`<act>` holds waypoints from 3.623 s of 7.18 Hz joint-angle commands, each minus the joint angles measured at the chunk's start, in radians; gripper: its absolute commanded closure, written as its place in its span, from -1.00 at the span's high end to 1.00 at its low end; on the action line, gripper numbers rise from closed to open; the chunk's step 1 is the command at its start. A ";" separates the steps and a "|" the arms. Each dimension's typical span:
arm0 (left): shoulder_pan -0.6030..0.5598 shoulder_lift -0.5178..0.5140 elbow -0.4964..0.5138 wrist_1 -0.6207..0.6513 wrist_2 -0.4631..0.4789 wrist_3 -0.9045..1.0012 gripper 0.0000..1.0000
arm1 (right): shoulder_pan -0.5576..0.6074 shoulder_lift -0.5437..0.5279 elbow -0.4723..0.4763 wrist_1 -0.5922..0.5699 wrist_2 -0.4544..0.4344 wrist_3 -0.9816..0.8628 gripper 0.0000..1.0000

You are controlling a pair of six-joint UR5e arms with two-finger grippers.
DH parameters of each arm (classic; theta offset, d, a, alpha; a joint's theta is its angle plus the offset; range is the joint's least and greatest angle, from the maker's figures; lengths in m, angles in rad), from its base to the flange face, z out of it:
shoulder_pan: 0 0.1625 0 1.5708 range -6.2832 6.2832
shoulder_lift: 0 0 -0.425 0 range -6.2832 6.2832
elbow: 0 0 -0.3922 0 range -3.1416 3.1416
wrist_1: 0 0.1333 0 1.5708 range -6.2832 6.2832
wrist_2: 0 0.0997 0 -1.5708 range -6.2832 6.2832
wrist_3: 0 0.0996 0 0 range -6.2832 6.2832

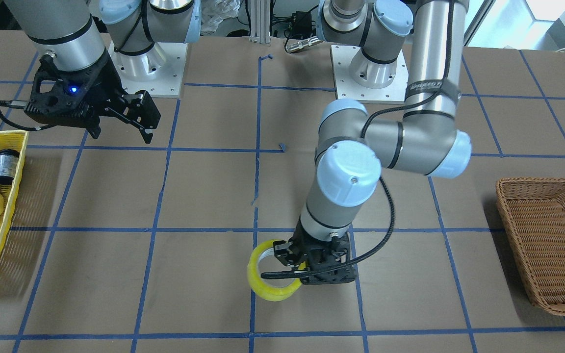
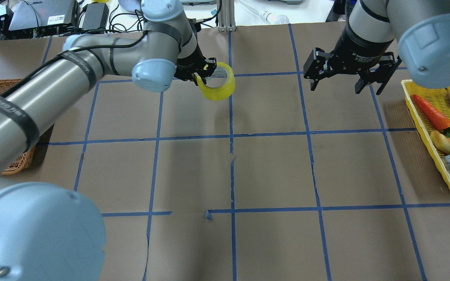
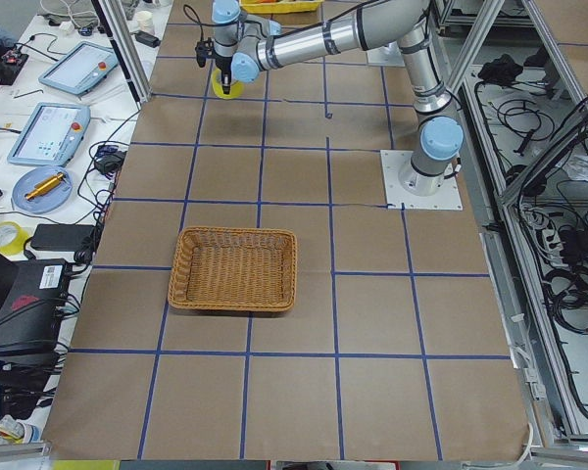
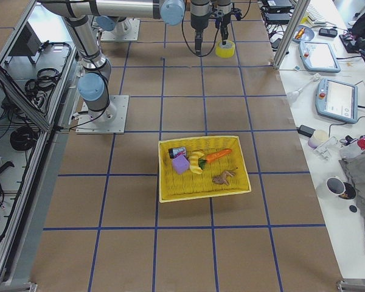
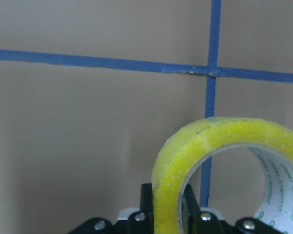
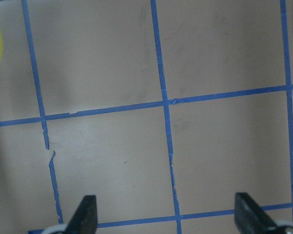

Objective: Transfer tape with both arms

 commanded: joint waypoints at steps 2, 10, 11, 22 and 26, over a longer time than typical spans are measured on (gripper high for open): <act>0.341 0.161 -0.003 -0.255 0.002 0.346 -1.00 | 0.002 -0.004 0.004 0.003 -0.002 -0.003 1.00; 0.893 -0.113 0.129 -0.061 0.047 1.120 -1.00 | 0.000 -0.012 0.014 0.003 -0.055 -0.055 1.00; 0.894 -0.142 0.120 -0.052 0.042 1.118 -1.00 | 0.002 -0.012 0.014 0.003 -0.054 -0.055 1.00; 0.248 0.325 0.140 -0.535 0.051 0.434 1.00 | -0.005 -0.027 0.013 0.104 -0.057 -0.152 1.00; 0.094 0.505 -0.059 -0.519 0.115 0.176 1.00 | -0.005 -0.029 0.014 0.106 -0.064 -0.144 1.00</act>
